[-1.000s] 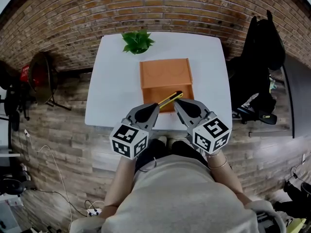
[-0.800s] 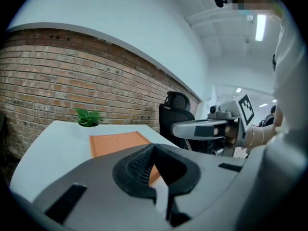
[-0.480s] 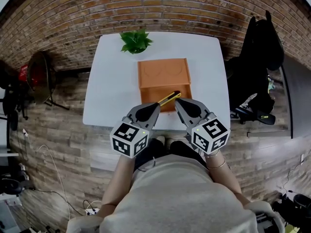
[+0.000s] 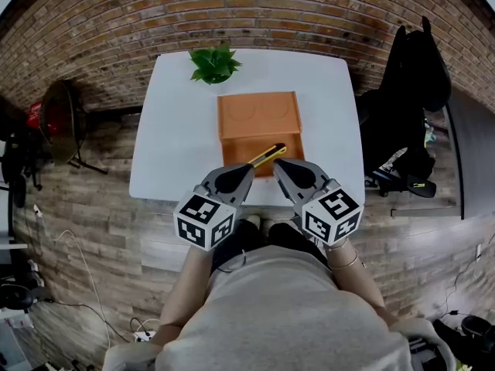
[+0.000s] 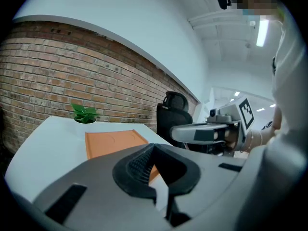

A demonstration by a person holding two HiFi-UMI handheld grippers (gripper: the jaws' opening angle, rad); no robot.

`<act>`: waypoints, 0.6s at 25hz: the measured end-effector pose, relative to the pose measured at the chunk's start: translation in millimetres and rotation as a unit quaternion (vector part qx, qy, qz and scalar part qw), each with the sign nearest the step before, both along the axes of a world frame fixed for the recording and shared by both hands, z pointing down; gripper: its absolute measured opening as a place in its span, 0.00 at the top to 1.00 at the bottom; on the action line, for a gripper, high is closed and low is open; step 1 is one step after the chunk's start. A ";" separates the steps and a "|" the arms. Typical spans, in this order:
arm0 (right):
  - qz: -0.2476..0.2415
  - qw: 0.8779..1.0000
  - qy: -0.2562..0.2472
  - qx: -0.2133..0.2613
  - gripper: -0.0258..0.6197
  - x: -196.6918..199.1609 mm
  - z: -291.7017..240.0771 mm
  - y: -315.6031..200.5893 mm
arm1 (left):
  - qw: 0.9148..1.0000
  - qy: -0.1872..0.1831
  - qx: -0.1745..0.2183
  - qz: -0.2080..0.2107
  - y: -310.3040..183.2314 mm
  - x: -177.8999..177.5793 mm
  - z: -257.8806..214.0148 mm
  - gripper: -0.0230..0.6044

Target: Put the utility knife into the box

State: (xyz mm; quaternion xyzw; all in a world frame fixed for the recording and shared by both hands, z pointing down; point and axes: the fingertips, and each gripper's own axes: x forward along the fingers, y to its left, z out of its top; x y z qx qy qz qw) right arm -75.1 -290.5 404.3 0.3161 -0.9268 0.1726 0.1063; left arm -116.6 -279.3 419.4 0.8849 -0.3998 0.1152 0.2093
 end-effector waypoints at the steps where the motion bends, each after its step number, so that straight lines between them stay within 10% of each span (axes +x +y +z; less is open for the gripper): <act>1: -0.002 1.000 0.002 -0.002 0.96 -0.7 2.0 0.3 | 1.000 0.001 -0.002 0.001 0.1 -0.3 0.7 0.95; 15: 0.003 1.000 0.018 -0.002 0.96 12.9 11.5 -10.7 | 1.000 -0.003 -0.013 0.007 -2.0 4.9 9.7 0.95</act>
